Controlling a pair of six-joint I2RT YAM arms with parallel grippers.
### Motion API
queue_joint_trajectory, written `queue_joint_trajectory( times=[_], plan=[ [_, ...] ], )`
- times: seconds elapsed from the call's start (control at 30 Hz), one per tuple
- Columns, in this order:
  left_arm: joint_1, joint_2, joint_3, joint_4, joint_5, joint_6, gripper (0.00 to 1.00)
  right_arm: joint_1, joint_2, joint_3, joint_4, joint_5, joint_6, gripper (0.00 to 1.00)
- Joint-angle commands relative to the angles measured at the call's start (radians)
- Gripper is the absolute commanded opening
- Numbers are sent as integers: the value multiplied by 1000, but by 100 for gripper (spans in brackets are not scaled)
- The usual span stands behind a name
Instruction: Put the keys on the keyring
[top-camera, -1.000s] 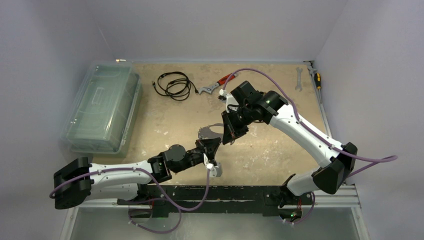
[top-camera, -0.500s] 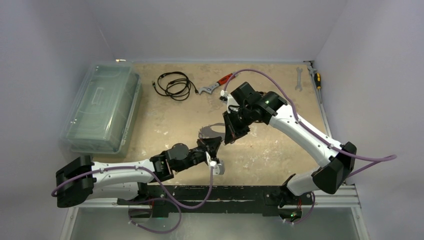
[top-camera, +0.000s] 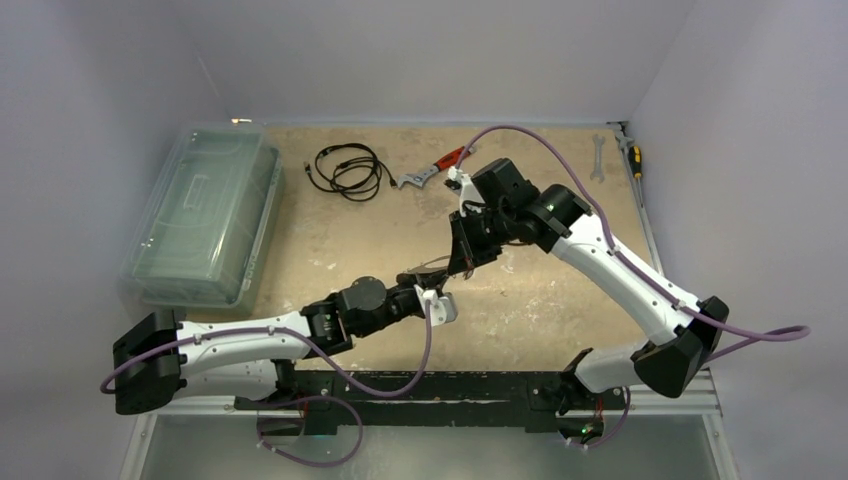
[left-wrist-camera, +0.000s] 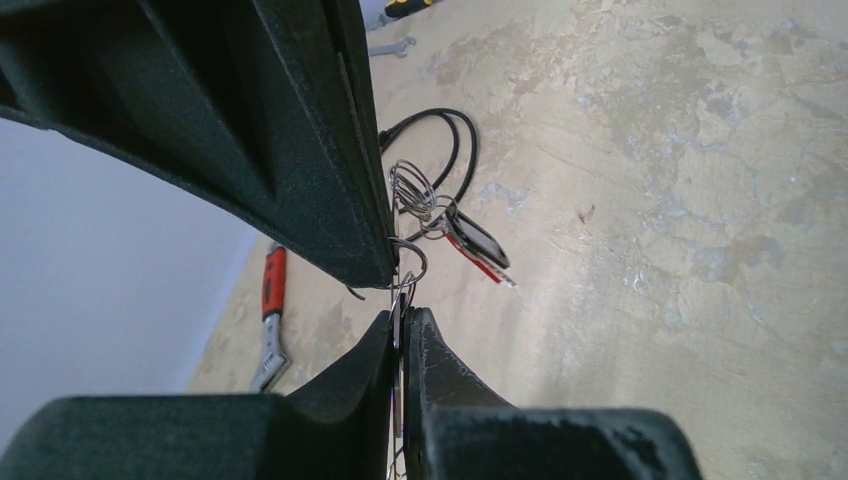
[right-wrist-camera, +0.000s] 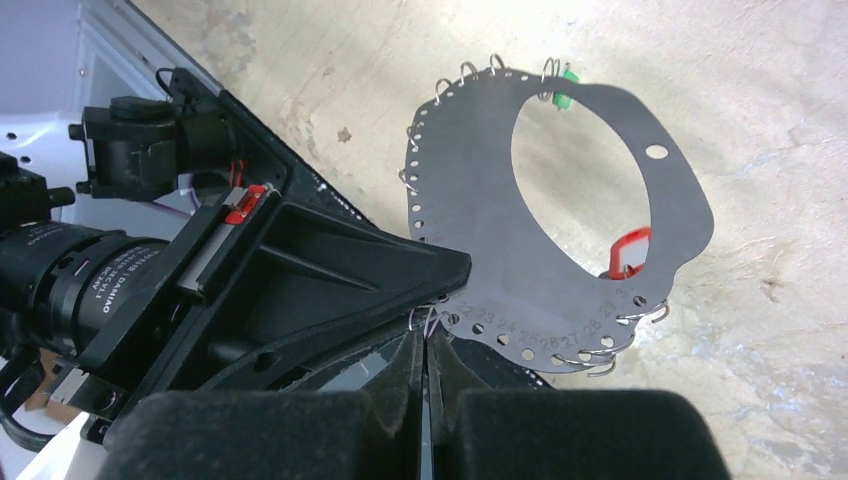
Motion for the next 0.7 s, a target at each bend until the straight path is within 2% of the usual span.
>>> queue_joint_trajectory(
  times=[0.0, 0.07, 0.1, 0.2, 0.27, 0.3, 0.33, 0.4, 0.5, 0.67],
  plan=[
    [-8, 21, 91, -28, -27, -126, 0, 2, -50, -20, 85, -6, -11, 0],
    [-8, 26, 103, -45, -36, -146, 0, 1, -64, -25, 93, 0, -9, 0],
    [-8, 26, 107, -50, -40, -154, 4, 1, -71, -29, 101, 3, -6, 0],
    [-8, 18, 106, -60, -58, -179, 35, 2, -94, -40, 129, 13, 6, 0],
    [-8, 8, 102, -74, -59, -188, 53, 2, -107, -45, 148, 22, 15, 0],
    [-8, 1, 101, -87, -57, -192, 67, 1, -112, -45, 155, 28, 19, 0],
    [-8, -6, 101, -103, -53, -197, 76, 2, -116, -47, 162, 32, 24, 0],
    [-8, -23, 106, -158, -39, -205, 85, 1, -123, -48, 177, 44, 32, 0],
    [-8, -48, 112, -225, -26, -223, 86, 0, -126, -49, 185, 51, 38, 0],
    [-8, -104, 85, -220, -26, -282, 71, 1, -126, -45, 196, 49, 49, 0]
  ],
)
